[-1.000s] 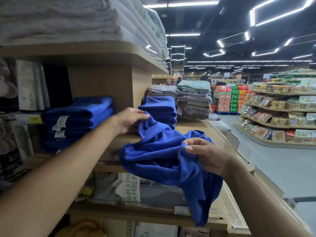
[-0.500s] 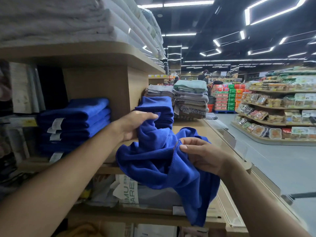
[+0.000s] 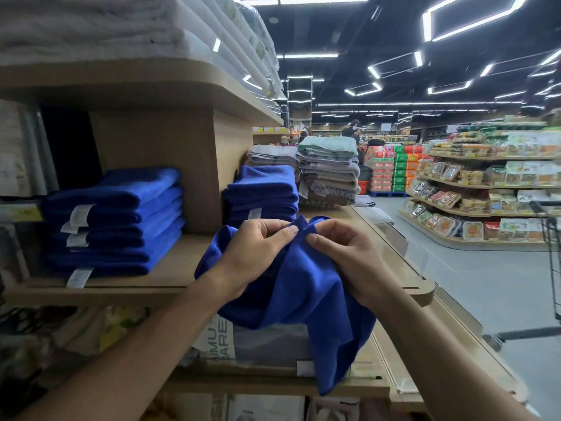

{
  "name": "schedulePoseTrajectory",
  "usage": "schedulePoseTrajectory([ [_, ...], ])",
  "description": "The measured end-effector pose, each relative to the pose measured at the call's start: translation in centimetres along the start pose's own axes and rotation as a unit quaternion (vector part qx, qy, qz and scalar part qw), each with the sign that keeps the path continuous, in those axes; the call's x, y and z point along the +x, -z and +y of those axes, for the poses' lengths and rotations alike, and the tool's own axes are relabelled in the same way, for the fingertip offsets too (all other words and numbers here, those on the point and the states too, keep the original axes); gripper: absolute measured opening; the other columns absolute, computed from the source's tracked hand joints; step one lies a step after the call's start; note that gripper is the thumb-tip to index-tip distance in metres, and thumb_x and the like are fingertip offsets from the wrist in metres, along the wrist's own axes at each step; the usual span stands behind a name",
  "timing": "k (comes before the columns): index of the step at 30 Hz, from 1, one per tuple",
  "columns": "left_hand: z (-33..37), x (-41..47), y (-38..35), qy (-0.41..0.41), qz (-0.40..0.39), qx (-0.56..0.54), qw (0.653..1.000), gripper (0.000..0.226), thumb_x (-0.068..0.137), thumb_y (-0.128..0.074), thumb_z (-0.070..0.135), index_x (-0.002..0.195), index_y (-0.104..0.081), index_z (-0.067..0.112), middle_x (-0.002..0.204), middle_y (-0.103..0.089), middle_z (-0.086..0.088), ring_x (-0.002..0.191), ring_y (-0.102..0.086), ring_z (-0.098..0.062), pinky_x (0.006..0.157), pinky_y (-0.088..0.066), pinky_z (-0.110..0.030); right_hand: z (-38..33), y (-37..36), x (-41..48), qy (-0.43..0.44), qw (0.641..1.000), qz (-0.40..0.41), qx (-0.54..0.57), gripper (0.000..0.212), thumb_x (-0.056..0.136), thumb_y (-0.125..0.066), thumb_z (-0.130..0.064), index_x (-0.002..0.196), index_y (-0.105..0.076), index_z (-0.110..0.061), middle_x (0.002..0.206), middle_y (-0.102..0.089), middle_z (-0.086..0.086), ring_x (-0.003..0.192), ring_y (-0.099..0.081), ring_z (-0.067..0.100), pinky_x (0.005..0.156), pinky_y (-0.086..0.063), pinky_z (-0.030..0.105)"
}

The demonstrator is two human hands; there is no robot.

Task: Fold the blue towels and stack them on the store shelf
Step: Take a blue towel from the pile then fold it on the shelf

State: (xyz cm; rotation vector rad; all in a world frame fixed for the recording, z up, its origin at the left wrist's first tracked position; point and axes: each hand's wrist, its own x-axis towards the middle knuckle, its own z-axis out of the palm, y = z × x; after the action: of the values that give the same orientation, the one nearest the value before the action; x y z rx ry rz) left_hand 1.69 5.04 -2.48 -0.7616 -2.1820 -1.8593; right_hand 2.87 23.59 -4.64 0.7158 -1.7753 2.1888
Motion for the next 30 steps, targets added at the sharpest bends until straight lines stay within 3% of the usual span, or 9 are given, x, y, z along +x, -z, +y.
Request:
schedulePoseTrajectory([
  [3, 0.4, -0.5, -0.2, -0.018, -0.03, 0.021, 0.999, 0.04, 0.095, -0.059, 0.044, 0.094, -0.077, 0.009, 0.095, -0.073, -0.022, 0.087, -0.064, -0.015, 0.09, -0.053, -0.048, 0.5, -0.2, 0.1, 0.031, 0.997, 0.037, -0.06, 0.018, 0.08, -0.083, -0.024, 0.087, -0.071, -0.012, 0.084, -0.069, 0.011, 0.08, -0.061, 0.02, 0.075, -0.052, 0.033],
  [5, 0.3, -0.9, -0.2, -0.029, -0.051, 0.037, 0.998, 0.046, 0.091, -0.063, 0.052, 0.096, -0.076, 0.008, 0.094, -0.074, -0.019, 0.087, -0.064, -0.017, 0.085, -0.053, -0.047, 0.6, -0.3, 0.0, 0.04, 0.997, 0.026, -0.055, 0.016, 0.083, -0.083, -0.023, 0.086, -0.07, -0.014, 0.081, -0.069, 0.009, 0.077, -0.063, 0.019, 0.07, -0.054, 0.031],
  [10, 0.5, -1.3, 0.1, -0.052, -0.059, 0.081, 0.994, 0.016, 0.095, -0.069, 0.027, 0.101, -0.077, 0.015, 0.097, -0.076, -0.013, 0.086, -0.064, -0.009, 0.087, -0.054, -0.041, 0.0, -1.0, -0.1, 0.056, 0.99, 0.031, -0.124, 0.015, 0.089, -0.078, -0.022, 0.08, -0.067, -0.017, 0.081, -0.069, 0.008, 0.079, -0.062, 0.012, 0.073, -0.052, 0.029],
  [14, 3.2, -0.5, 2.3, -0.056, -0.036, 0.096, 0.993, 0.017, 0.098, -0.064, 0.026, 0.106, -0.078, 0.018, 0.104, -0.076, -0.013, 0.1, -0.07, -0.026, 0.097, -0.05, -0.056, -3.4, -1.5, 1.3, 0.059, 0.972, -0.016, -0.228, 0.02, 0.092, -0.075, -0.026, 0.076, -0.065, -0.019, 0.069, -0.062, -0.008, 0.064, -0.053, 0.005, 0.057, -0.046, 0.021],
  [18, 7.9, 1.6, 4.5, -0.081, 0.009, 0.032, 0.996, 0.018, 0.101, -0.058, 0.015, 0.105, -0.075, 0.014, 0.103, -0.076, -0.01, 0.092, -0.07, -0.019, 0.089, -0.056, -0.04, -8.8, -2.8, 4.3, 0.067, 0.954, -0.083, -0.28, 0.015, 0.09, -0.074, -0.008, 0.078, -0.071, -0.016, 0.073, -0.063, 0.003, 0.072, -0.055, 0.017, 0.069, -0.049, 0.04],
  [21, 11.9, 3.3, 5.7, -0.098, 0.011, 0.011, 0.995, 0.018, 0.102, -0.056, 0.017, 0.103, -0.074, 0.015, 0.101, -0.075, -0.007, 0.089, -0.067, -0.015, 0.084, -0.054, -0.03, -12.8, -4.6, 6.3, 0.102, 0.927, -0.101, -0.347, 0.006, 0.088, -0.071, -0.003, 0.084, -0.074, -0.004, 0.075, -0.065, 0.0, 0.073, -0.057, 0.009, 0.071, -0.046, 0.029],
  [24, 15.6, 5.0, 6.9, -0.112, 0.021, 0.005, 0.994, 0.02, 0.103, -0.055, 0.02, 0.097, -0.074, 0.016, 0.092, -0.076, -0.002, 0.08, -0.069, -0.011, 0.072, -0.054, -0.024, -16.3, -6.1, 7.6, 0.102, 0.93, -0.115, -0.333, 0.004, 0.089, -0.071, 0.0, 0.09, -0.074, 0.002, 0.087, -0.067, 0.008, 0.084, -0.06, 0.016, 0.08, -0.046, 0.034],
  [26, 17.8, 5.8, 7.6, -0.114, 0.042, 0.003, 0.993, 0.019, 0.103, -0.056, 0.021, 0.095, -0.073, 0.017, 0.085, -0.076, 0.002, 0.073, -0.07, -0.006, 0.064, -0.054, -0.02, -18.0, -6.7, 8.1, 0.087, 0.934, -0.114, -0.328, 0.014, 0.09, -0.07, -0.002, 0.099, -0.071, 0.008, 0.092, -0.067, 0.012, 0.087, -0.062, 0.019, 0.082, -0.05, 0.037],
  [30, 21.3, 6.7, 8.7, -0.15, 0.084, 0.047, 0.984, 0.019, 0.101, -0.06, 0.029, 0.094, -0.074, 0.019, 0.085, -0.077, 0.003, 0.075, -0.069, -0.005, 0.066, -0.053, -0.021, -20.2, -7.8, 8.1, 0.031, 0.931, -0.145, -0.333, 0.026, 0.093, -0.066, -0.006, 0.114, -0.066, 0.01, 0.093, -0.065, 0.01, 0.084, -0.062, 0.017, 0.076, -0.05, 0.029],
])
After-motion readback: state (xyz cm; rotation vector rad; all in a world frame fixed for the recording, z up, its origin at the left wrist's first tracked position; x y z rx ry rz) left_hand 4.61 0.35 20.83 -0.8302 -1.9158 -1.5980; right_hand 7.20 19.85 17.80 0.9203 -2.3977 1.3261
